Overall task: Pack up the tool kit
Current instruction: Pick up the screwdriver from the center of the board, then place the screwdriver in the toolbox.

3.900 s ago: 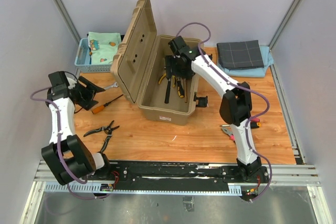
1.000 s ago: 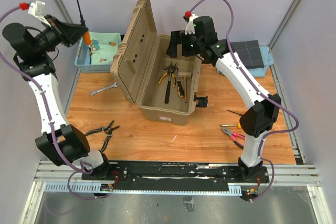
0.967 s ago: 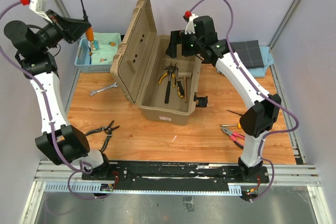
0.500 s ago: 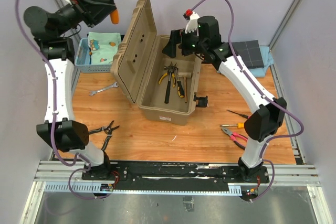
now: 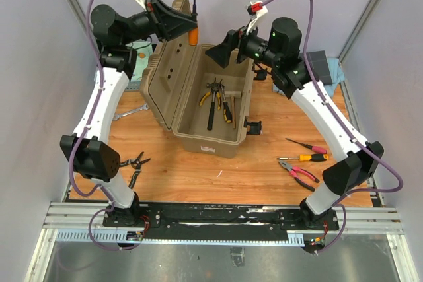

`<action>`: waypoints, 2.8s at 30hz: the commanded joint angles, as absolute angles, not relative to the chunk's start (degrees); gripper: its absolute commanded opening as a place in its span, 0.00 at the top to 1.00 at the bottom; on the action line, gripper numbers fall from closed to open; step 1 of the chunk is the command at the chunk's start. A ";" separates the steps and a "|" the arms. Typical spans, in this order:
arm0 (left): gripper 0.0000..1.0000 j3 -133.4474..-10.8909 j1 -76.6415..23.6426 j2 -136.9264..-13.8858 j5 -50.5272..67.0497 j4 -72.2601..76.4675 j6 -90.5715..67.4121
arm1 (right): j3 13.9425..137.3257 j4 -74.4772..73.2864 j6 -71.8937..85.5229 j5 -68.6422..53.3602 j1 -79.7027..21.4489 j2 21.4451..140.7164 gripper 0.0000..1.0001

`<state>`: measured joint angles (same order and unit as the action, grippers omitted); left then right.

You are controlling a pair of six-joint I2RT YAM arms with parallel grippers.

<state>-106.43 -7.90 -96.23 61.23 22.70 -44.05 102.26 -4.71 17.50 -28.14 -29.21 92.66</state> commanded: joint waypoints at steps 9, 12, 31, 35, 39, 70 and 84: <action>1.00 -103.48 -15.39 -97.39 58.91 24.52 -41.74 | 97.95 5.12 19.33 -33.68 -28.13 89.69 0.05; 1.00 -103.04 -15.83 -97.60 58.89 24.57 -41.32 | 97.31 6.87 20.70 -34.61 -28.13 89.72 0.06; 1.00 -101.99 -17.69 -97.51 59.13 21.90 -38.30 | 98.72 9.91 24.74 -35.33 -28.13 92.99 0.30; 1.00 -102.10 -17.99 -97.37 59.41 21.89 -38.17 | 98.94 9.84 25.18 -35.51 -28.13 93.70 0.41; 1.00 -102.18 -18.01 -97.05 59.67 21.97 -38.13 | 99.45 9.40 25.39 -35.40 -27.95 94.18 0.66; 0.22 -116.10 8.15 -90.92 27.17 -6.58 -25.72 | 104.51 -36.37 31.01 -10.82 -29.39 105.77 0.99; 0.21 -105.45 21.28 -88.38 22.87 -29.32 -28.07 | 115.13 -47.49 33.77 -7.47 -34.88 121.82 0.97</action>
<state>-108.14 17.58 -88.18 23.94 -21.17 -25.65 113.47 -44.07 32.38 -10.52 -33.85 121.19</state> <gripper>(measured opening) 0.785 0.308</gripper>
